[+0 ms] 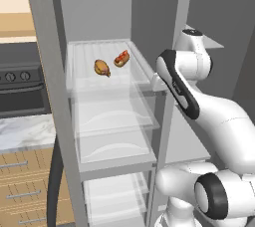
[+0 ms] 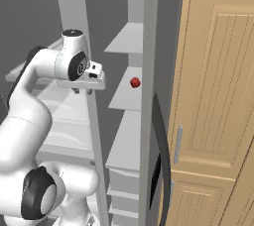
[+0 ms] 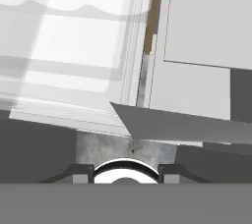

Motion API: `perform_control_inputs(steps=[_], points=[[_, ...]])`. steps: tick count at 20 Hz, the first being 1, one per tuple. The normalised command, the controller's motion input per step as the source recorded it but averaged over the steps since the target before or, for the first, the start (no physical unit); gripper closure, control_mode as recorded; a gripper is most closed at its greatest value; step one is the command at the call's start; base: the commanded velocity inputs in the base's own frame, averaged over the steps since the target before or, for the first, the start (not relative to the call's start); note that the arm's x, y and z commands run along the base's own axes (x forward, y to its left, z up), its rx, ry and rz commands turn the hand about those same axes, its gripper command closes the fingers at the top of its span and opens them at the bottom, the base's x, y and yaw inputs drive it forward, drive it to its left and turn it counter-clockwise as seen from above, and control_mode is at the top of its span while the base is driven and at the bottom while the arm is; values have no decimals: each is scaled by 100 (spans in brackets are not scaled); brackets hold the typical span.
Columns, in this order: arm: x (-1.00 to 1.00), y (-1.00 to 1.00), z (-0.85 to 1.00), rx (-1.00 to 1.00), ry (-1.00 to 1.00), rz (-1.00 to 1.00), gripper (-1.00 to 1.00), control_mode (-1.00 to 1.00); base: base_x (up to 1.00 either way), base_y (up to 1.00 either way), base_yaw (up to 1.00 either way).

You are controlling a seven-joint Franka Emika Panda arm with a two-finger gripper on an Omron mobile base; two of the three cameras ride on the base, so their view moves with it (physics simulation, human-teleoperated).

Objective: There's a chicken drumstick in the fridge that needs to be moved to the freezer for freezing. Pick up the chicken drumstick from the fridge, place it on any shelf in the freezer, and close the fridge and freezer doors when done.

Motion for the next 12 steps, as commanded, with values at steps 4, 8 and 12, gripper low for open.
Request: perform_control_inputs(steps=[4, 8, 12], points=[[-69, 7, 0, 1, -6, 1, -100, -100, 0, 0, 0], [-78, 34, 0, 4, -2, 0, -100, -100, 0, 0, 0], [-67, 58, 21, 0, -13, 0, -100, -100, 0, 0, 0]])
